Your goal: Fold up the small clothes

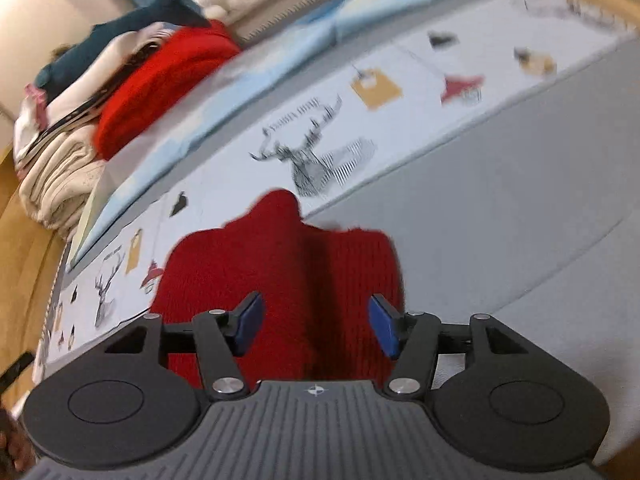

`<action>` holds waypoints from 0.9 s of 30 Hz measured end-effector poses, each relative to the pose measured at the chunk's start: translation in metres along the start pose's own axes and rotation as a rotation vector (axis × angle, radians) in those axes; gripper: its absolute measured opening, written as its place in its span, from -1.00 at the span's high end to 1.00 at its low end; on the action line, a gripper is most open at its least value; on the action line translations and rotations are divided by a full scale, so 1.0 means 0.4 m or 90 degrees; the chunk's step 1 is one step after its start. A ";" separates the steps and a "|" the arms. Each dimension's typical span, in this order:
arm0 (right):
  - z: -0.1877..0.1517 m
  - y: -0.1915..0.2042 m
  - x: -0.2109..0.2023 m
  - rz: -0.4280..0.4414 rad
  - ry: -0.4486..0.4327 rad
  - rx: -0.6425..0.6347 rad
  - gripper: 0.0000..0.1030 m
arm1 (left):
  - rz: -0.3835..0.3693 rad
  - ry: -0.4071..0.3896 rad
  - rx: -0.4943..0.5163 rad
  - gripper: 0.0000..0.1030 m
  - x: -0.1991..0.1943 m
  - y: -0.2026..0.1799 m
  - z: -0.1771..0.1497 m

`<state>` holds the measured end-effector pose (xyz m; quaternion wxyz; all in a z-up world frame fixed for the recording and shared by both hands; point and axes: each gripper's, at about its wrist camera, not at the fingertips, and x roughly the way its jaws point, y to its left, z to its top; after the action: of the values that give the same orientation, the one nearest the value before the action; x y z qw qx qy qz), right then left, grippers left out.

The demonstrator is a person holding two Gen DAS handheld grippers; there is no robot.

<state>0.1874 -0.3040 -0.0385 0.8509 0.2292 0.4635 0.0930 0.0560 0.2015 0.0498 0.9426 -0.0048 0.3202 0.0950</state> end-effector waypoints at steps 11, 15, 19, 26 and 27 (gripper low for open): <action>0.008 0.019 0.159 0.039 0.096 0.068 0.05 | -0.037 0.067 0.050 -0.58 -0.009 -0.159 -0.046; 0.023 0.039 0.133 0.081 0.084 0.024 0.69 | -0.118 0.091 0.041 -0.58 0.010 -0.308 -0.045; 0.039 0.037 0.057 0.152 0.002 0.008 0.75 | -0.188 0.105 0.042 -0.58 0.029 -0.448 -0.039; 0.030 0.016 0.039 0.062 0.008 -0.033 0.73 | -0.249 0.234 0.082 -0.41 0.101 -0.578 -0.128; 0.021 -0.009 0.075 0.025 0.061 -0.009 0.68 | -0.221 0.265 0.125 -0.42 0.116 -0.592 -0.163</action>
<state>0.2109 -0.2985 -0.0588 0.8272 0.2274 0.4987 0.1240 0.0958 -0.0275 -0.0423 0.8546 0.0125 0.5089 -0.1026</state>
